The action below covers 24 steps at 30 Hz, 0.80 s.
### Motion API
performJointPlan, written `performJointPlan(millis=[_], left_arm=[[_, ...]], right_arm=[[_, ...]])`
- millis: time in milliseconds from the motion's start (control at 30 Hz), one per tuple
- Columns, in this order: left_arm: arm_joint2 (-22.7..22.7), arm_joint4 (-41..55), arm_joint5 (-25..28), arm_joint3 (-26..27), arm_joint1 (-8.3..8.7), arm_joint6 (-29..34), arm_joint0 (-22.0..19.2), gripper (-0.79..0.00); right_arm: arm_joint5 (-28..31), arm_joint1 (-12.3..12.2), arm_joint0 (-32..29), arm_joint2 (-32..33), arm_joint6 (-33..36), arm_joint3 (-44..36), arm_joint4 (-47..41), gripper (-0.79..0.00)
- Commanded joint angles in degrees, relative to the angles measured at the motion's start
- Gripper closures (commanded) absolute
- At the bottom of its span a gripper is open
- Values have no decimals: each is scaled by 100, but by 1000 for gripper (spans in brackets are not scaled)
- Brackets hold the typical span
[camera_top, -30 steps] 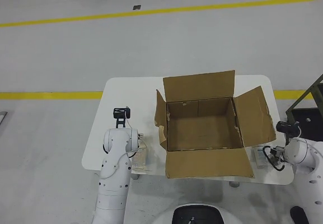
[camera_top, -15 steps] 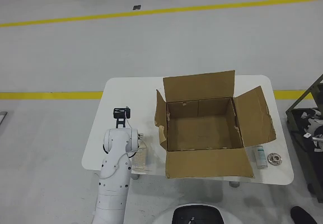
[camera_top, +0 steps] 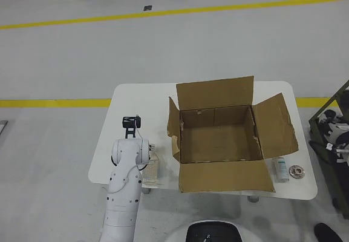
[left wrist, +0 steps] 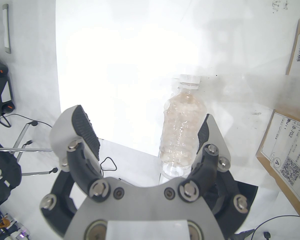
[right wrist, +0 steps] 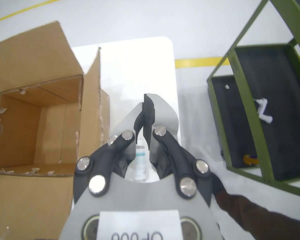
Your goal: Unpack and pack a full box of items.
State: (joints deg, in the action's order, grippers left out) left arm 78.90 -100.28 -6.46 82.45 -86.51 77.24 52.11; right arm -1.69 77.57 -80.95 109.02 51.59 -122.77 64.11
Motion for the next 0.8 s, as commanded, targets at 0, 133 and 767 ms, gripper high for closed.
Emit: performJointPlan(millis=[0,133,767], left_arm=[[0,0,0,0,0,0,0,-785],[0,0,0,0,0,0,0,-785],[0,0,0,0,0,0,0,-785]], right_arm=[[116,14,-56,-32,-690,-25,-285,0],[668,8,-159,-14,-1688,69,-683,0],[1147,-45,-187,-129,-2739,499,-193,0]])
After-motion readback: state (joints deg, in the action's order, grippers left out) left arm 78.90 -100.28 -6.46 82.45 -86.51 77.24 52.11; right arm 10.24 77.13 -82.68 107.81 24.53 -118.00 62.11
